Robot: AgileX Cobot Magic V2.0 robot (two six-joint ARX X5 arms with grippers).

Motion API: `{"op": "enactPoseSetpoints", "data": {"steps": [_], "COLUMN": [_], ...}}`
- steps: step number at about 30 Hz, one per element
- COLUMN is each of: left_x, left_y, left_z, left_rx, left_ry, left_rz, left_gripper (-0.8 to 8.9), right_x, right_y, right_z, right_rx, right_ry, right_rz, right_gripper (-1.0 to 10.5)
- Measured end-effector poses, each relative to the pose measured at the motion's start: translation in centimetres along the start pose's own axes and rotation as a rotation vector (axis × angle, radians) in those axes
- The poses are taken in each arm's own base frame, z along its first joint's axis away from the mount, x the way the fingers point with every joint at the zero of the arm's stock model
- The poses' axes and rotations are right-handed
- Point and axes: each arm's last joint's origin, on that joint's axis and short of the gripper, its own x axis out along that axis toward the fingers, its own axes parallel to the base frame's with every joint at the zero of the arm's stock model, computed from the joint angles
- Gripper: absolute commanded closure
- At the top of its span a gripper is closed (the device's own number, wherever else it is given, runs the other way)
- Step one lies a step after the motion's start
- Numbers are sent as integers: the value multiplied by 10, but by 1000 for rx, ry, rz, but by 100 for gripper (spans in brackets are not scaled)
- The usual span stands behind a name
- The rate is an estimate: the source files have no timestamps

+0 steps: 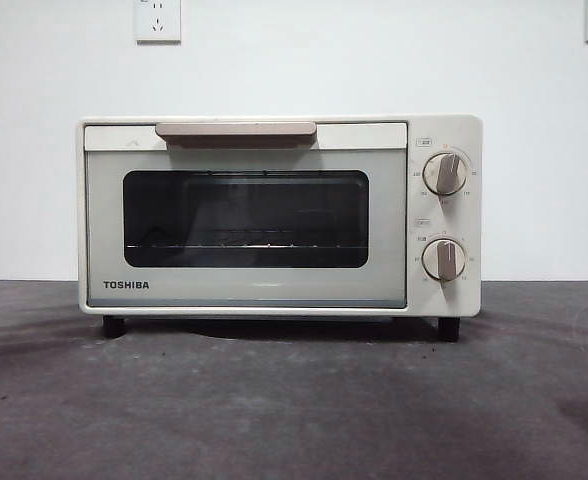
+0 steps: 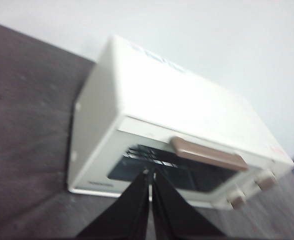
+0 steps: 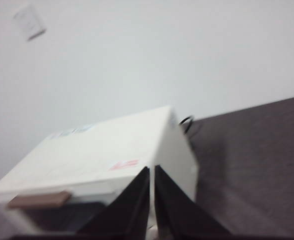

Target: The left arm flap open the oven, the right arm pick bread and place it into oven, the left arm flap close the oven

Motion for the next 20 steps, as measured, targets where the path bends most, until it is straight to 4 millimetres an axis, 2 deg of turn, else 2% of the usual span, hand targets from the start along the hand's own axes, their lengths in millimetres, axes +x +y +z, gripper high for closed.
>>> {"op": "enactPoseSetpoints", "data": {"steps": [5, 9, 15, 20], "left_x": [8, 13, 17, 15], "left_y": [-14, -25, -35, -39], "left_z": [21, 31, 31, 29], "left_rx": [38, 73, 175, 261], "left_ry": [111, 222, 303, 299], "left_rz": [-51, -142, -301, -344], "left_gripper": [795, 795, 794, 793], "right_x": [15, 22, 20, 17], "right_y": [13, 24, 34, 34], "right_z": [27, 39, 36, 27], "right_rx": [-37, -120, -219, -229], "right_ry": [161, 240, 348, 438], "right_rz": [97, 158, 262, 302], "right_gripper": [934, 934, 934, 933]}}
